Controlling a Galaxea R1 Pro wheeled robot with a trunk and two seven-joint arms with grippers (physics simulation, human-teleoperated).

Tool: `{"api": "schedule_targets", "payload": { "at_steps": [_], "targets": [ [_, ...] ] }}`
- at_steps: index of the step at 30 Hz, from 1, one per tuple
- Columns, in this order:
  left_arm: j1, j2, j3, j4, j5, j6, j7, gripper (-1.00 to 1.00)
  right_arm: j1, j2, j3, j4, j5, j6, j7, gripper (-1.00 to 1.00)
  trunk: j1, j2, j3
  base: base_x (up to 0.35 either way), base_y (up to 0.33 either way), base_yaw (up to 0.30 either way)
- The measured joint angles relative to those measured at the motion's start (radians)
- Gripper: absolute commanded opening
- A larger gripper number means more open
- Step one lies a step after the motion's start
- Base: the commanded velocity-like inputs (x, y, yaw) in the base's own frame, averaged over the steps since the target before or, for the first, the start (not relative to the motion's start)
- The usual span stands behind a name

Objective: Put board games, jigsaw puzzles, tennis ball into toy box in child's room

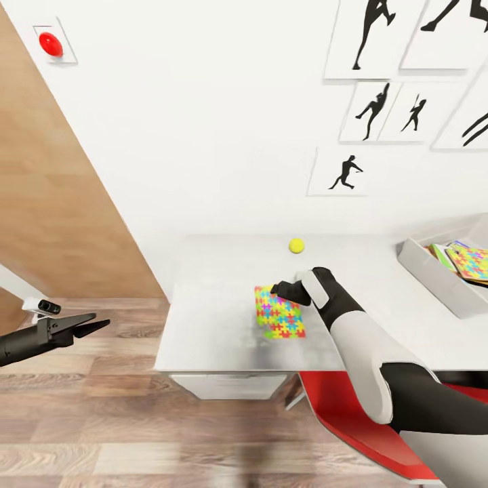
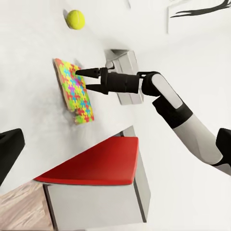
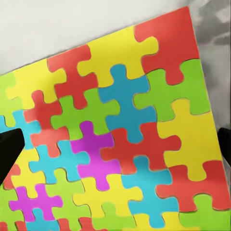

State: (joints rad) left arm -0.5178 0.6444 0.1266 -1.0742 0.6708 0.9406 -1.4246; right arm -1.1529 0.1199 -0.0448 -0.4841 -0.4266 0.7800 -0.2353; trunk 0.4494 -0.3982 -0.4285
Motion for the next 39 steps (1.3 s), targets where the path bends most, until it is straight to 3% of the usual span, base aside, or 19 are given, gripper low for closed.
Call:
{"api": "schedule_targets", "payload": {
  "at_steps": [16,39],
  "targets": [
    [0.0,-0.001,-0.002,0.0,0.0,0.0,0.0,1.0,0.0,-0.007,-0.003,0.001,0.0,0.009,0.0,1.0,0.0,0.0,0.0,-0.069,0.144,0.0],
    [0.0,-0.004,-0.004,0.0,0.0,0.0,0.0,1.0,0.0,-0.003,-0.002,0.001,0.0,0.009,0.0,1.0,0.0,0.0,0.0,-0.012,0.264,0.0]
  ]
}}
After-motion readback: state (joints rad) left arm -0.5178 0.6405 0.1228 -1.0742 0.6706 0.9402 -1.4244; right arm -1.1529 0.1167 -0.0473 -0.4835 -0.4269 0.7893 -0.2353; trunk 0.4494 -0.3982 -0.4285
